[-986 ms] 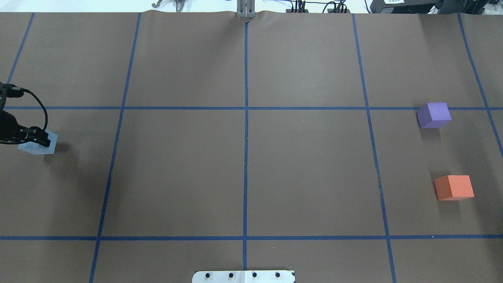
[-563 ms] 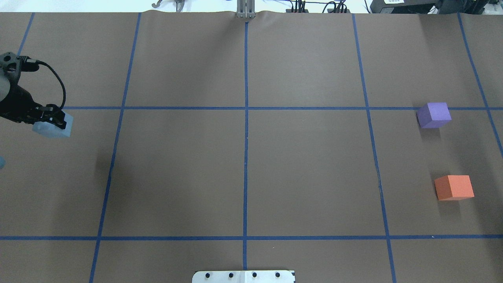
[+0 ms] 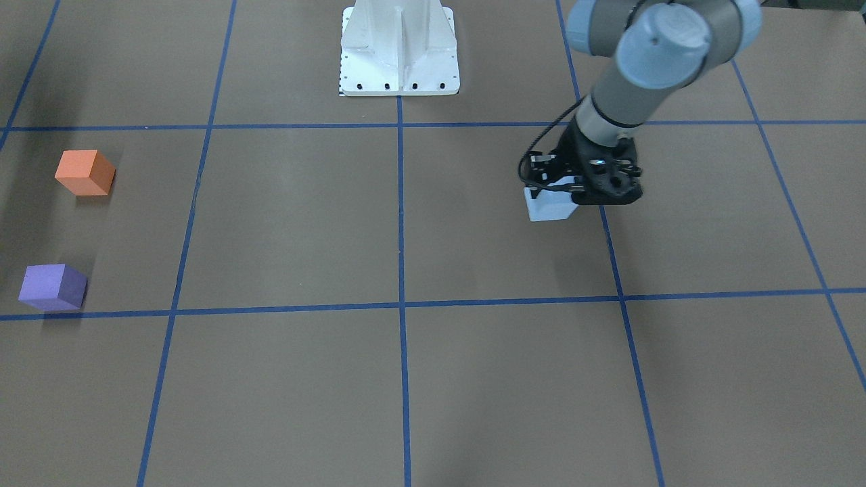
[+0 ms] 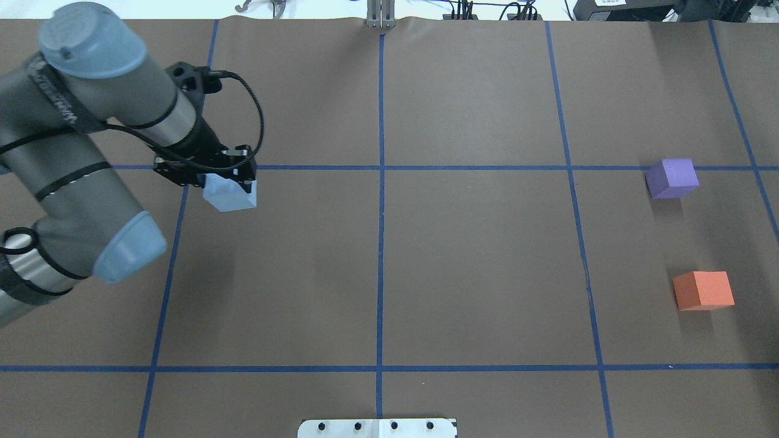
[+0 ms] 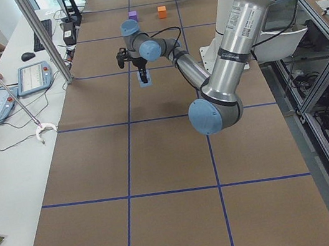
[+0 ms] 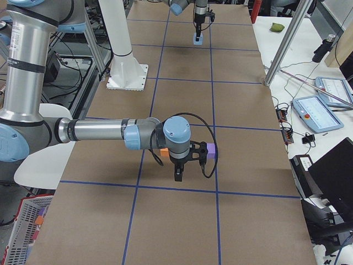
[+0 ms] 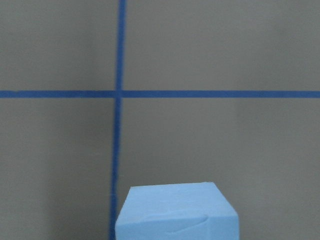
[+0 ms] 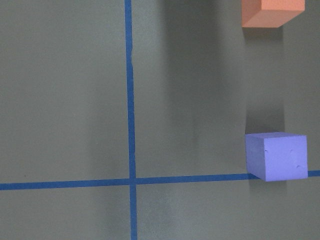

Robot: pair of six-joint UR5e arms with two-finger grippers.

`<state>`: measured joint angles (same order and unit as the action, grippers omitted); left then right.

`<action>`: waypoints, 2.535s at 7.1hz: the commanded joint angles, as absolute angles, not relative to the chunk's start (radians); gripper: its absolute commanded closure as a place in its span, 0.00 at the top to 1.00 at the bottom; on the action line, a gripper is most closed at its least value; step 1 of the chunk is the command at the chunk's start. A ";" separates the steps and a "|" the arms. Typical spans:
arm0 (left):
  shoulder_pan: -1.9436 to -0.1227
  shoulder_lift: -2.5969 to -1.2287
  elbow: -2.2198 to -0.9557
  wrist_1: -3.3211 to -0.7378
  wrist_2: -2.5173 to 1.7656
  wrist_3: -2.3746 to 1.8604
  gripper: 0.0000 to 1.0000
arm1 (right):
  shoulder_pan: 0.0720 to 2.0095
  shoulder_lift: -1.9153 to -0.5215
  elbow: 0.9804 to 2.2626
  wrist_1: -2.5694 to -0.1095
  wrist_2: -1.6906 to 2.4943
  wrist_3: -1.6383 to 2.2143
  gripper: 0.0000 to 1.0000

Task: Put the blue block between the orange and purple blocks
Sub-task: 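Carry the light blue cube to the table center and release it, then raise the left gripper away while the right arm reaches toward the cube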

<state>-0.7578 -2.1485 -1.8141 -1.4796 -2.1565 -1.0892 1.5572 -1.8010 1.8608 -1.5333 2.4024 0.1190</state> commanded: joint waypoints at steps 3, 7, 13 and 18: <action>-0.595 -2.498 -1.480 -1.499 -2.022 -1.212 0.00 | 1.555 -1.781 1.873 -1.532 2.402 0.120 1.00; -0.540 -2.536 -1.306 -1.654 -1.947 -1.206 0.14 | 1.554 -1.783 1.864 -1.520 2.419 0.121 1.00; -0.526 -2.537 -1.307 -1.646 -1.894 -1.195 1.00 | 1.552 -1.761 1.925 -1.528 2.470 0.121 1.00; -0.690 -2.504 -1.630 -1.284 -2.034 -1.036 1.00 | 1.387 -1.450 1.962 -1.635 2.436 0.448 1.00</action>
